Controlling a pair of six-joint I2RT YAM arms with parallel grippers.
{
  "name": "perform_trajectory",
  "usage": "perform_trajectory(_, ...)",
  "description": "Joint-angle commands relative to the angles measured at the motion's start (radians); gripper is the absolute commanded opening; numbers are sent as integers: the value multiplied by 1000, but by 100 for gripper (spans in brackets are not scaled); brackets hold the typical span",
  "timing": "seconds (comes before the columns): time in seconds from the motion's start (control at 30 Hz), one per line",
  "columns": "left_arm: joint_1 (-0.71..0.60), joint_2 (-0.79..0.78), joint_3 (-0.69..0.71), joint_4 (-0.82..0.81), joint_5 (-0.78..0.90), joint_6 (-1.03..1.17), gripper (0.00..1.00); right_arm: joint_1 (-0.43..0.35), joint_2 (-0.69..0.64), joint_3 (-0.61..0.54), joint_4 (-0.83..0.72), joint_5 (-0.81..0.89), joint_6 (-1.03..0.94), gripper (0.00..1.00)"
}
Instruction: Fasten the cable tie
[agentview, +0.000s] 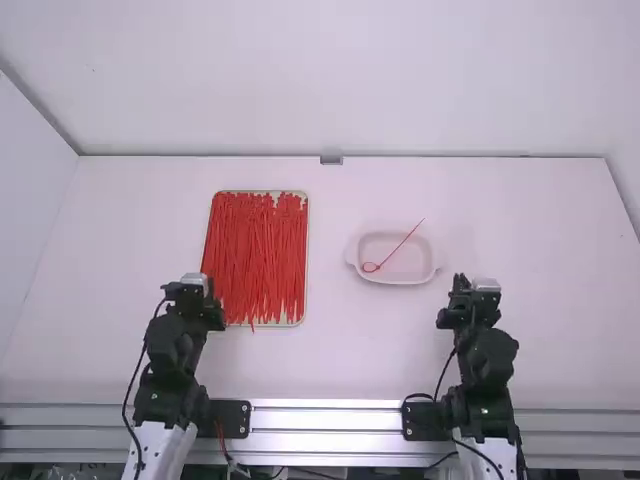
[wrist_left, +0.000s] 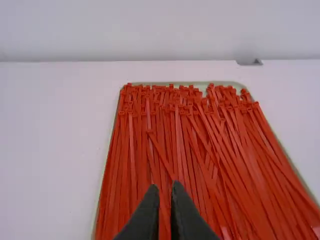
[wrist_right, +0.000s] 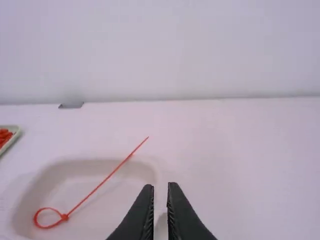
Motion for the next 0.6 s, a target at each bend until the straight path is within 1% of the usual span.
perform_trajectory(0.0,3,-39,-24,6,-2,6,4,2,-35,-11,-6,-1,1,6)
perform_trajectory(0.1,3,-80,-24,6,-2,6,0,2,-47,-11,-6,-1,1,2)
perform_trajectory(0.2,3,-108,-24,6,-2,6,0,2,-47,-11,-6,-1,1,0)
perform_trajectory(0.43,3,-183,-24,6,-2,6,0,2,-47,-11,-6,-1,1,0)
perform_trajectory(0.57,3,-190,-24,6,-2,6,0,2,-47,-11,-6,-1,1,0)
